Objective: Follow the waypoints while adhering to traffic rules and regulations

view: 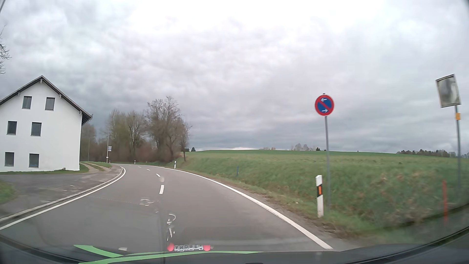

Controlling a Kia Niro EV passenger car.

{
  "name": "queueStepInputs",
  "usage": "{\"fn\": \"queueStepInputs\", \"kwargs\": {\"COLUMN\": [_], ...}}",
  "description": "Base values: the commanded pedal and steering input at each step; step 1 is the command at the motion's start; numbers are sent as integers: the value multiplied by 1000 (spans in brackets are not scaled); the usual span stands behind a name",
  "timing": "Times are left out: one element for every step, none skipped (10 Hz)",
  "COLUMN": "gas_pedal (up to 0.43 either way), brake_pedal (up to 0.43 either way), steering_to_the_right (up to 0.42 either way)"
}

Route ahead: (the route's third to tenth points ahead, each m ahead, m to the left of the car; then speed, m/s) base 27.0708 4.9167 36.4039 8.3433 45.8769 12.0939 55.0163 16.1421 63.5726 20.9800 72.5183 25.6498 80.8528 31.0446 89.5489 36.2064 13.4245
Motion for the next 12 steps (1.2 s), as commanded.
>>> {"fn": "queueStepInputs", "kwargs": {"gas_pedal": [189,189,189,189,197,197,197,197,197,197,197,197], "brake_pedal": [0,0,0,0,0,0,0,0,0,0,0,0], "steering_to_the_right": [-66,-66,-66,-66,-65,-65,-65,-64,-63,-62,-60,-58]}}
